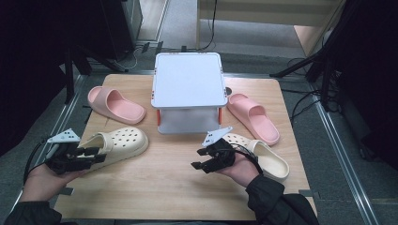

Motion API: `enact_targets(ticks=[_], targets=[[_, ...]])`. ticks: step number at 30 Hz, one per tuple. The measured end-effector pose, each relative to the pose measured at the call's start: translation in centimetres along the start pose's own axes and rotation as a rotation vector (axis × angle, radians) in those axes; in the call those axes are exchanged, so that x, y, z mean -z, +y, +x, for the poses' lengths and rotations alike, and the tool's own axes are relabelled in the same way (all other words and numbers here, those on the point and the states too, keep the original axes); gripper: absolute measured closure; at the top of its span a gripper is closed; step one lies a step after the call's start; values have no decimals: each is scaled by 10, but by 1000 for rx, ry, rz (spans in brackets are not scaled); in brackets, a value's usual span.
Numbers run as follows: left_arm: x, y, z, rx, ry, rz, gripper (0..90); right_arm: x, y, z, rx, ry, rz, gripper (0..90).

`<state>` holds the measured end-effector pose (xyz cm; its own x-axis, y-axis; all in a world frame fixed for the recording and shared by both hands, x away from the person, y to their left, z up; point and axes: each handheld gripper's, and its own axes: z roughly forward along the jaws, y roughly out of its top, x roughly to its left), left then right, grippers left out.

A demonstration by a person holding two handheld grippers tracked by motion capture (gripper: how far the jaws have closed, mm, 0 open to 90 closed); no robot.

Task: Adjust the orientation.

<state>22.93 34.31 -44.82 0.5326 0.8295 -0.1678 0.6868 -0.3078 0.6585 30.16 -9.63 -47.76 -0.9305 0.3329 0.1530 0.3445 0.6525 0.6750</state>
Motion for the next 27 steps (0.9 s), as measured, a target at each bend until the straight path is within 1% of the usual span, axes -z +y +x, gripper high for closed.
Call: enact_targets(ticks=[1,3,5,6,7,9,10,11,12,13,14,15,16,17,18,19,21,22,23,25,27], targets=[[-3,-2,5,7,-1,6,547,0,0,0,-1,-1,1,459],[-5,-3,7,5,4,6,546,0,-1,1,2,-3,2,459],[-13,-5,12,6,6,12,542,0,-1,1,-2,-6,5,460],[-13,-5,12,6,6,12,542,0,-1,1,0,-11,3,465],[-19,-5,15,7,-2,17,541,1,-1,1,1,-15,-3,467],[-26,-3,15,-4,-1,22,544,3,-1,2,2,-20,-19,472],[-26,-3,15,-4,-1,22,546,3,-1,2,2,-20,-19,472],[-32,-2,15,-25,-2,29,552,5,-2,2,0,-26,-27,473],[-35,0,15,-35,-6,27,556,5,-2,2,-3,-27,-27,472],[-35,0,15,-35,-6,27,557,5,-2,2,-3,-27,-27,472],[-38,1,15,-44,-16,25,557,5,-3,2,-5,-27,-23,472],[-42,3,16,-59,-34,26,584,5,-4,2,-5,-30,-21,472],[-44,5,15,-73,-39,22,620,5,-5,2,-6,-32,-20,472],[-45,6,16,-86,-36,22,649,6,-6,3,-9,-33,-19,472],[-45,6,16,-86,-36,22,698,6,-7,3,-7,-33,-21,472],[-45,9,18,-95,-31,30,732,6,-8,4,-8,-34,-21,472],[-44,9,19,-88,-35,21,744,8,-9,5,-10,-38,-22,473],[-43,12,21,-91,-47,25,748,9,-10,5,-15,-41,-22,472],[-43,12,21,-91,-47,25,748,9,-11,5,-16,-42,-22,473],[-41,15,19,-81,-77,19,754,11,-13,4,-21,-45,-30,473],[-39,20,16,-88,-104,22,757,12,-14,4,-28,-50,-34,474]])
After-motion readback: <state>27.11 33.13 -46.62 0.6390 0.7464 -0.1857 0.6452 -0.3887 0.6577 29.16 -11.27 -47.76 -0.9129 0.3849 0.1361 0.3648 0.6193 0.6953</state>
